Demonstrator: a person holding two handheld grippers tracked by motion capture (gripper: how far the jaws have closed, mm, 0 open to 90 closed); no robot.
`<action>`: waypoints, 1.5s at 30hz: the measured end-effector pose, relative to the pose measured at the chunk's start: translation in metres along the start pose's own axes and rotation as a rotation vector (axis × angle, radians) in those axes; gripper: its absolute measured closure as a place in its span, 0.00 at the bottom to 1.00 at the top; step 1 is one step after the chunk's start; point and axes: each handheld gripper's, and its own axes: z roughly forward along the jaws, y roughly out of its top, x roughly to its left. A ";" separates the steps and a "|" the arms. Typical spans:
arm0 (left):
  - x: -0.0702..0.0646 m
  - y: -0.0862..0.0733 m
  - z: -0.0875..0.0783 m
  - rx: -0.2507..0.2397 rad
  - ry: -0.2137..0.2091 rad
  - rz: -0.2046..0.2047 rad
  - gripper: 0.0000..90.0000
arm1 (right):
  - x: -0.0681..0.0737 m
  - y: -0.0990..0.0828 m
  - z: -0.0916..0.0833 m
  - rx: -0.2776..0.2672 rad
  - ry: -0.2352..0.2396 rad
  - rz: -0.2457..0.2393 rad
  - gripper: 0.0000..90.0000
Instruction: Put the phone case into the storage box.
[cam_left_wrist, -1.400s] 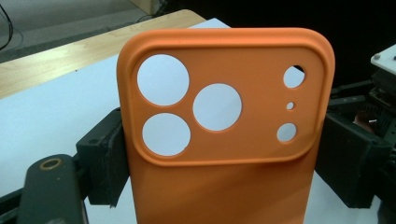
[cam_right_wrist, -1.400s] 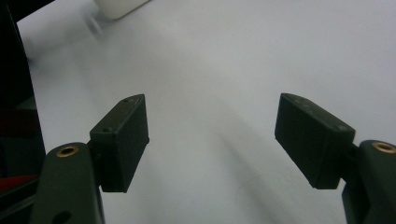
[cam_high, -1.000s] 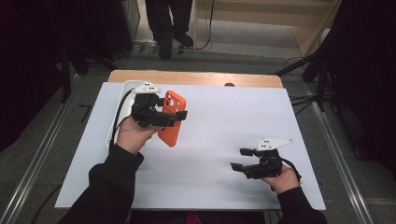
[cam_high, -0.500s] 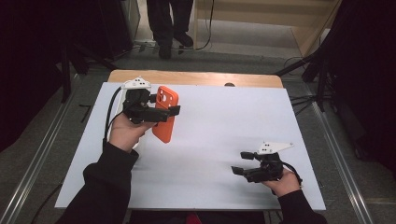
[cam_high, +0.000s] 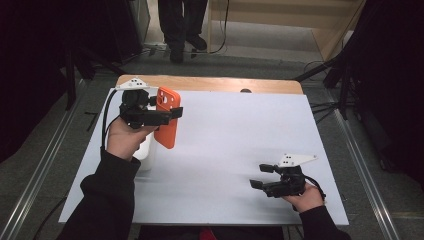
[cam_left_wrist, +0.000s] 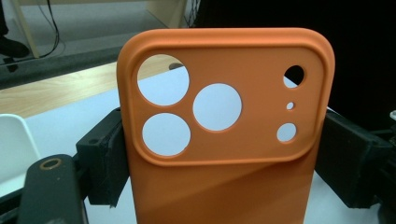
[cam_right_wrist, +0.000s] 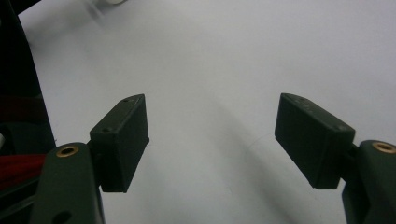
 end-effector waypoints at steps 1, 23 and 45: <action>0.001 0.000 -0.001 -0.005 0.002 -0.004 0.18 | 0.000 0.000 0.000 -0.002 -0.002 -0.003 0.28; 0.013 0.010 -0.015 -0.038 0.078 -0.023 0.18 | -0.001 0.000 -0.001 -0.006 0.001 0.005 0.28; 0.044 0.028 -0.001 -0.035 0.193 -0.043 0.18 | -0.002 0.002 0.001 -0.005 0.007 0.007 0.28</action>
